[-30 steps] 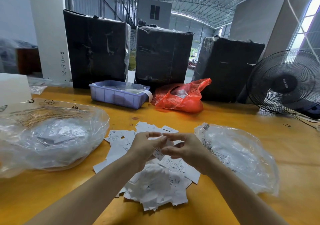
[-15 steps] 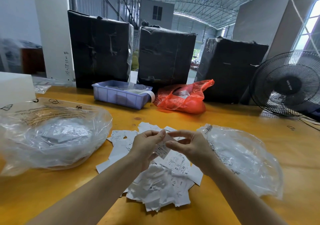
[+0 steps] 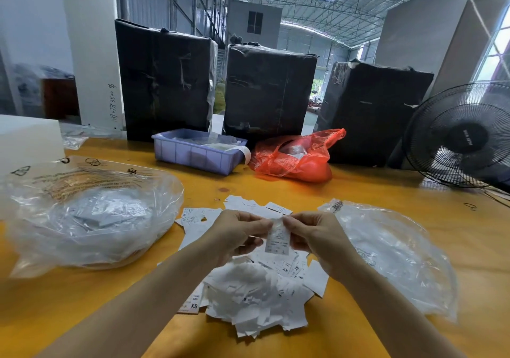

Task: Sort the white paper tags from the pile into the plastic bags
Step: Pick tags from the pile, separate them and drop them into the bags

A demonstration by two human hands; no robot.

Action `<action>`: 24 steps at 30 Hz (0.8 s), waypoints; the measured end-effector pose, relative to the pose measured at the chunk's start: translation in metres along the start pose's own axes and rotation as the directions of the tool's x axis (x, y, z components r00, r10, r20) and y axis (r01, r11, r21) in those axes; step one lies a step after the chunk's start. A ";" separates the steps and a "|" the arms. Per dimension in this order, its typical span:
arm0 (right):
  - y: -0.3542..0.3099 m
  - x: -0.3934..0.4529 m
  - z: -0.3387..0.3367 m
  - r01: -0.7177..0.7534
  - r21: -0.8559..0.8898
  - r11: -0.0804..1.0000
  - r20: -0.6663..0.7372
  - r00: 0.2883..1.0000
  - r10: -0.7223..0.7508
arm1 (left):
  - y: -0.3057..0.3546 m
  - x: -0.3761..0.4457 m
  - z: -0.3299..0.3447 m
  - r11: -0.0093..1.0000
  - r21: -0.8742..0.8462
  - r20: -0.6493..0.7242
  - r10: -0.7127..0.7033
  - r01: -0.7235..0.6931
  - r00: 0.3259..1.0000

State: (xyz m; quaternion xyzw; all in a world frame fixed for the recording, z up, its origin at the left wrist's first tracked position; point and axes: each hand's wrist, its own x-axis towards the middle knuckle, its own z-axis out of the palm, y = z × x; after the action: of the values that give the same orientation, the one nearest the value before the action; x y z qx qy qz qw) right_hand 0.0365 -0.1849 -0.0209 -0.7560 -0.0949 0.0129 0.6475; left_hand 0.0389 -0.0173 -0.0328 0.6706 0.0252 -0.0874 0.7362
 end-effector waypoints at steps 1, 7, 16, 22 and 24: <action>0.000 0.000 0.000 -0.020 -0.014 1.000 0.016 1.000 0.020 | 0.001 0.001 -0.003 0.999 0.050 0.001 0.008 -0.008 1.000; -0.006 0.000 -0.006 0.016 -0.133 0.991 0.021 1.000 -0.014 | 0.030 0.003 -0.039 0.957 0.280 -0.106 0.107 -0.074 0.989; -0.020 0.022 -0.125 -0.093 -0.597 0.797 -0.198 0.980 -0.034 | 0.063 -0.017 -0.183 0.656 0.714 -0.616 0.419 0.247 0.667; 0.102 0.091 -0.220 -0.277 -0.885 0.373 -0.242 0.960 0.139 | 0.047 -0.025 -0.209 0.582 0.701 -0.701 0.457 0.412 0.548; 0.124 0.103 -0.223 -0.300 -0.891 0.342 -0.274 0.954 0.123 | 0.049 -0.025 -0.204 0.556 0.717 -0.692 0.498 0.420 0.522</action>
State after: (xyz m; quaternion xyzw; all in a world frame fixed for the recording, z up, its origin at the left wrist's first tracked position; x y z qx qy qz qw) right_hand 0.1848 -0.4044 -0.0959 -0.9915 0.0646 -0.0185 0.1114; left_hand 0.0389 0.1916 -0.0015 0.8824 0.3189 0.2706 0.2153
